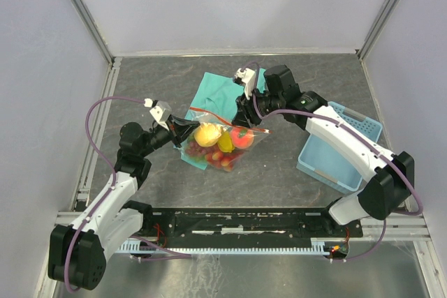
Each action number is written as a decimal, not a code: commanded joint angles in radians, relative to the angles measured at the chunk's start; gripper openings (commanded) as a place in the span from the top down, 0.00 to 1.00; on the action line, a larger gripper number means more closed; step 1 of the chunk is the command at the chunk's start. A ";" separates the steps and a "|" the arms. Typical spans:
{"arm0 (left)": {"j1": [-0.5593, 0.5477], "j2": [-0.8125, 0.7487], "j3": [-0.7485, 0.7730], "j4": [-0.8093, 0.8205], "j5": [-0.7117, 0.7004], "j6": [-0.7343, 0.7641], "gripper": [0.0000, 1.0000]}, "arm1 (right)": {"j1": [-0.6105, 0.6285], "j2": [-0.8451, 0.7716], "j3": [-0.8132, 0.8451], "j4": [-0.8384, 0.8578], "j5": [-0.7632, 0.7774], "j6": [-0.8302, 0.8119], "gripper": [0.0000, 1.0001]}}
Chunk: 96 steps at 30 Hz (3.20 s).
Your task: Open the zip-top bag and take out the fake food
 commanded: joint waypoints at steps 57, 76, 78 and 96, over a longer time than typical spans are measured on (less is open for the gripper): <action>0.005 -0.023 0.047 -0.006 -0.132 -0.163 0.34 | 0.027 0.031 0.128 0.079 0.074 0.046 0.98; 0.011 -0.469 0.199 -0.679 -0.295 -0.798 0.32 | 0.029 0.029 0.123 0.242 0.245 0.184 0.98; 0.013 -0.521 0.245 -0.719 -0.331 -0.786 0.32 | 0.030 0.035 0.114 0.253 0.266 0.198 0.98; -0.053 -0.194 0.421 -0.627 -0.131 -0.006 0.30 | 0.058 -0.079 -0.099 0.220 0.061 0.051 0.98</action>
